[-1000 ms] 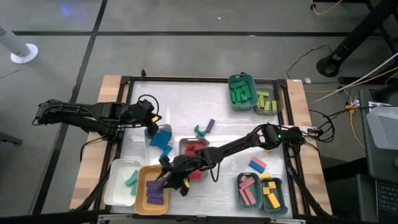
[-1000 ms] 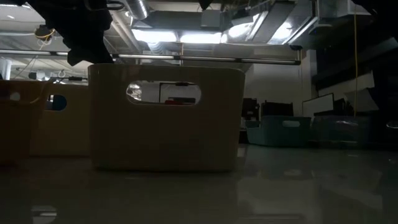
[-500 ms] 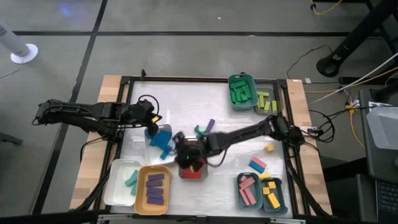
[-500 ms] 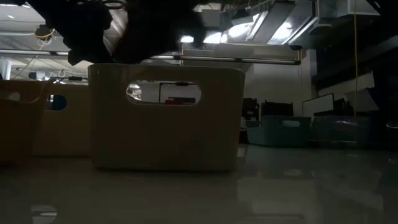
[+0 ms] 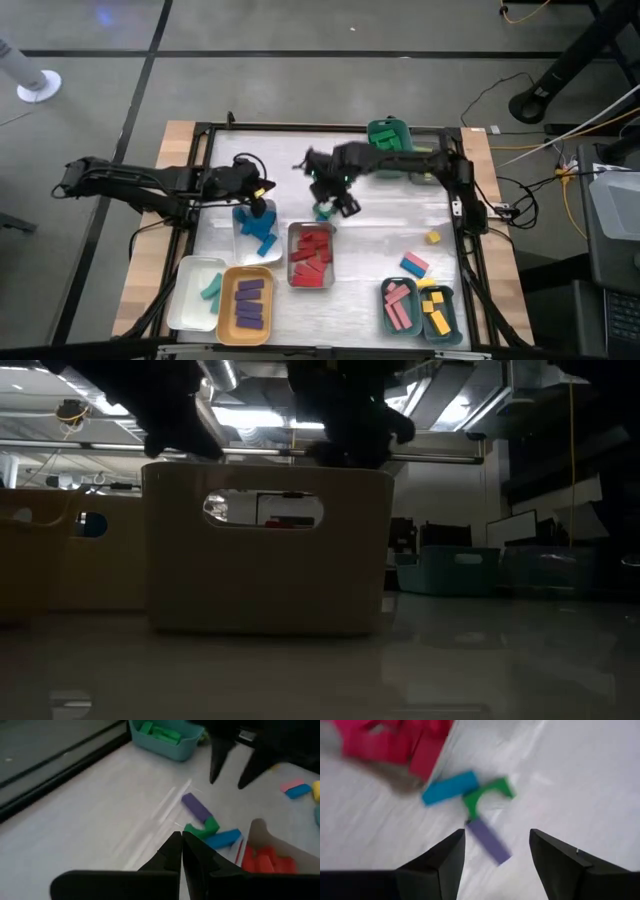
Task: Sort blocks
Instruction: Put the purple block into the yellow bin
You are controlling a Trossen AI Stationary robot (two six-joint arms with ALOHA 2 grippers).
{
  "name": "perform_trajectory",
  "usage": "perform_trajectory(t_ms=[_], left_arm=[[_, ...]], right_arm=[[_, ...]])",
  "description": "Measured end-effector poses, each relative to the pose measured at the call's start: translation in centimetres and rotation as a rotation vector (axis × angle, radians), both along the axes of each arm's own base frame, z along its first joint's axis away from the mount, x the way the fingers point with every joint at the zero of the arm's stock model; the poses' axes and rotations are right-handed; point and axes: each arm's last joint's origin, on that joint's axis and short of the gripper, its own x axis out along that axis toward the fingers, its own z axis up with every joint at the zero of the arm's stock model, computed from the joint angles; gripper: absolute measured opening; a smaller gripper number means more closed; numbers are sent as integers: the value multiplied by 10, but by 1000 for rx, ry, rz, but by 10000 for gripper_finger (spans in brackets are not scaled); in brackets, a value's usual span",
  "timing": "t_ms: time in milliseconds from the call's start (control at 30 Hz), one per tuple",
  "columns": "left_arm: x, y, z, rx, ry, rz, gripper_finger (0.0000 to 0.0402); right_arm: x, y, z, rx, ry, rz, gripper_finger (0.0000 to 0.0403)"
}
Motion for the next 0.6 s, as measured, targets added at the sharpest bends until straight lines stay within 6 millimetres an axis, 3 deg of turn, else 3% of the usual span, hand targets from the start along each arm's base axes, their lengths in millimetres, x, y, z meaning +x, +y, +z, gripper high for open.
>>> perform_trajectory(t_ms=[100, 233, 600], left_arm=[[11, 0, -3, 43, 1, -10, 1], [24, 1, -11, 91, 33, -26, 1], [52, 1, -35, 136, 88, -56, 1]], right_arm=[[-10, -28, -8, 101, 49, 6, 221], [-16, -54, -28, 110, 55, 30, 221], [-24, -53, -81, 117, 75, 101, 221]])
